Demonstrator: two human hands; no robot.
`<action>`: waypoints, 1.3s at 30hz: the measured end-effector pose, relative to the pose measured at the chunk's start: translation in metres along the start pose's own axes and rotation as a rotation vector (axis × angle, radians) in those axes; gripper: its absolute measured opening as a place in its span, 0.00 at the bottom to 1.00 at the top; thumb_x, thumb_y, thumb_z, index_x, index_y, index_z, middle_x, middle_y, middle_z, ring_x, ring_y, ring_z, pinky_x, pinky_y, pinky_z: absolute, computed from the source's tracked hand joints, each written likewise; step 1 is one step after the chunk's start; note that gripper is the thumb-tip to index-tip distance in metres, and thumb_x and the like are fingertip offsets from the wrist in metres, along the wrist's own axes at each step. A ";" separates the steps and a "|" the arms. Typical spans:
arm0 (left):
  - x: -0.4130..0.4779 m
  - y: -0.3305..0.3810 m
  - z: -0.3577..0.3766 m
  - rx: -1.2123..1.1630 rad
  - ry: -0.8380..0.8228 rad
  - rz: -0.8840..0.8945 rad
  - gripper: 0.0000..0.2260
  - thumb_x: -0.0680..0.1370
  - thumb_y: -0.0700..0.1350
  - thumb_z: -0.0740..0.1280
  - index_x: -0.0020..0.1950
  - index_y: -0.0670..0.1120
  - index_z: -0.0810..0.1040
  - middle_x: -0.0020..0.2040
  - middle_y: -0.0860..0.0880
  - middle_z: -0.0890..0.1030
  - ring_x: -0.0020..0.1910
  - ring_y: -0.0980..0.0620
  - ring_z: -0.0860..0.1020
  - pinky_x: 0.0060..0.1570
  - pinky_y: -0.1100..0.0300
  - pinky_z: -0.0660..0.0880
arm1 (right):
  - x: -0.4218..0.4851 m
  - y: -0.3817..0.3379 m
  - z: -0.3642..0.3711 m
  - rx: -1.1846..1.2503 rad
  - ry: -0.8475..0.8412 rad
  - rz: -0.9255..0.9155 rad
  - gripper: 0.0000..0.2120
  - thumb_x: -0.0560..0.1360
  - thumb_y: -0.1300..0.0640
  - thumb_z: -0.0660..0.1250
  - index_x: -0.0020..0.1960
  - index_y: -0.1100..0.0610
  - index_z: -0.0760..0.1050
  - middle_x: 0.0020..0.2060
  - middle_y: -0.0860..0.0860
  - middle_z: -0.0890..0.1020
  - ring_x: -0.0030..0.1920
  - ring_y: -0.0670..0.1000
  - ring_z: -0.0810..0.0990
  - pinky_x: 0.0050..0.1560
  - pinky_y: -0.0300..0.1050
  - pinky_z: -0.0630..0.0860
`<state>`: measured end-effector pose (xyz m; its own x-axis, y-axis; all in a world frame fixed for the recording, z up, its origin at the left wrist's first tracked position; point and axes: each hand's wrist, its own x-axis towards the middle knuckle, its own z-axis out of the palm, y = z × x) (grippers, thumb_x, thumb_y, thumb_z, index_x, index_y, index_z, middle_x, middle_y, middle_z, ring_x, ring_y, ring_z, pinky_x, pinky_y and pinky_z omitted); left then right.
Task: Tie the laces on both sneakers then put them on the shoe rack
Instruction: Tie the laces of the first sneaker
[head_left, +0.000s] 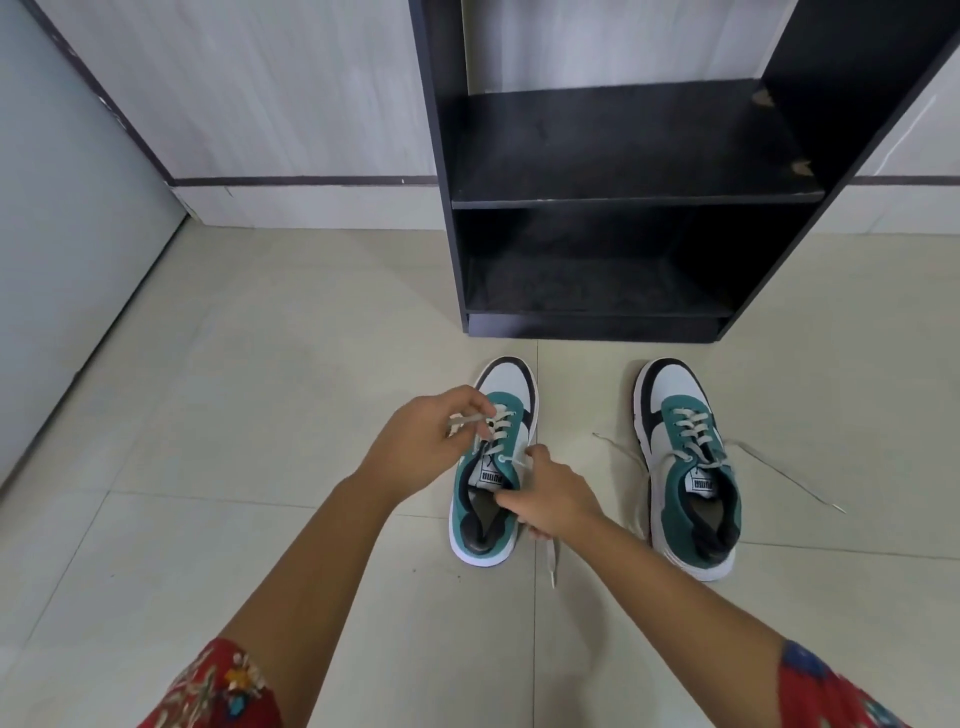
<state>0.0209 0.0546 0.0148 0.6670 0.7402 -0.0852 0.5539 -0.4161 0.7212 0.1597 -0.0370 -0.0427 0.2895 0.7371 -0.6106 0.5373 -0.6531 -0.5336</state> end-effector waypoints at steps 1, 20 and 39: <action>0.000 0.000 -0.003 0.142 0.030 0.050 0.11 0.75 0.38 0.62 0.52 0.52 0.77 0.45 0.57 0.85 0.38 0.64 0.78 0.37 0.67 0.72 | 0.001 0.000 0.002 0.018 0.022 -0.004 0.31 0.65 0.44 0.67 0.64 0.53 0.64 0.48 0.55 0.83 0.44 0.60 0.84 0.48 0.54 0.82; -0.009 -0.012 -0.029 0.854 0.138 -0.503 0.34 0.71 0.73 0.48 0.40 0.44 0.76 0.32 0.48 0.79 0.26 0.52 0.71 0.30 0.63 0.65 | -0.015 0.012 0.008 0.212 -0.004 -0.008 0.20 0.75 0.54 0.63 0.65 0.54 0.62 0.49 0.55 0.77 0.35 0.56 0.81 0.24 0.42 0.79; -0.027 -0.038 0.046 0.326 -0.001 -0.134 0.11 0.77 0.48 0.63 0.58 0.52 0.79 0.53 0.53 0.83 0.51 0.52 0.80 0.57 0.55 0.72 | -0.013 0.012 -0.023 -0.235 0.092 -0.263 0.14 0.75 0.45 0.62 0.55 0.51 0.75 0.52 0.49 0.83 0.51 0.51 0.80 0.52 0.46 0.75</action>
<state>0.0043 0.0260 -0.0418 0.5775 0.7995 -0.1649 0.7667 -0.4619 0.4459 0.1806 -0.0509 -0.0279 0.1820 0.8941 -0.4093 0.7670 -0.3896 -0.5098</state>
